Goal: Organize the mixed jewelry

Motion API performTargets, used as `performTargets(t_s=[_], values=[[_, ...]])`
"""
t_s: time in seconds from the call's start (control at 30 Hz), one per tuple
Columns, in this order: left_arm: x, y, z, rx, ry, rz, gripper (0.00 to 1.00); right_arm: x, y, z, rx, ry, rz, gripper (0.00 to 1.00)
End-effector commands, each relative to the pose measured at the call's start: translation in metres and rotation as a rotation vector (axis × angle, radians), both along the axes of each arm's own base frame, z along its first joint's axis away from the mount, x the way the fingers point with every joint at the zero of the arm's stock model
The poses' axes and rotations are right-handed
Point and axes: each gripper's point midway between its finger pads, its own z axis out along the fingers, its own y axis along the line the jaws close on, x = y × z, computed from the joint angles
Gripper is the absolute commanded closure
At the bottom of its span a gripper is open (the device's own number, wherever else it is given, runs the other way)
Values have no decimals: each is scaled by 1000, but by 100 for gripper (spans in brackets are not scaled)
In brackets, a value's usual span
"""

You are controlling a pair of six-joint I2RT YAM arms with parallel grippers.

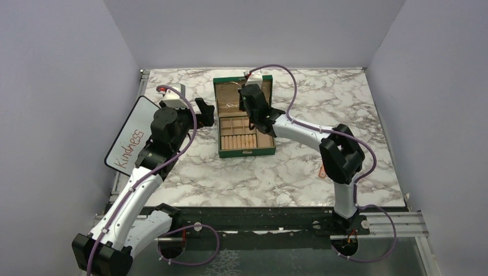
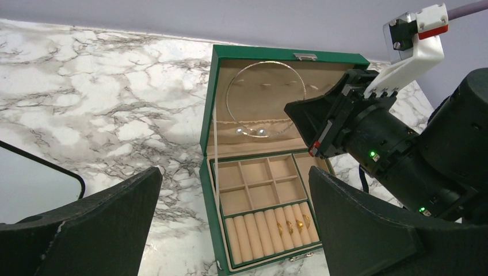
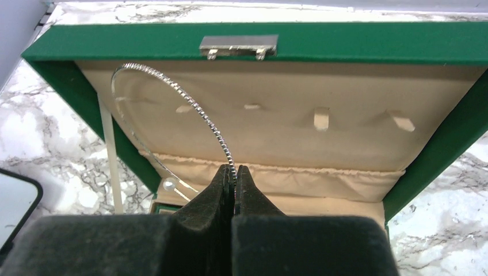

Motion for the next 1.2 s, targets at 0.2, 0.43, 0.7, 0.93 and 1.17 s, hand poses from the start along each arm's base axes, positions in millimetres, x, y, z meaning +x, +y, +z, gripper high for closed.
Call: performTargets(t_s=[0.2, 0.43, 0.7, 0.93, 1.17], values=[[3, 1, -3, 0, -1, 9, 1, 19, -15, -11, -31, 36, -48, 99], [2, 1, -3, 0, 2, 8, 1, 23, -20, -19, -41, 71, -64, 99], [2, 0, -4, 0, 3, 6, 1, 26, -22, -21, -47, 83, -73, 88], [2, 0, -4, 0, 4, 5, 1, 31, -23, -27, -38, 106, -81, 84], [2, 0, -5, 1, 7, 2, 1, 30, -27, -37, -51, 150, -85, 84]])
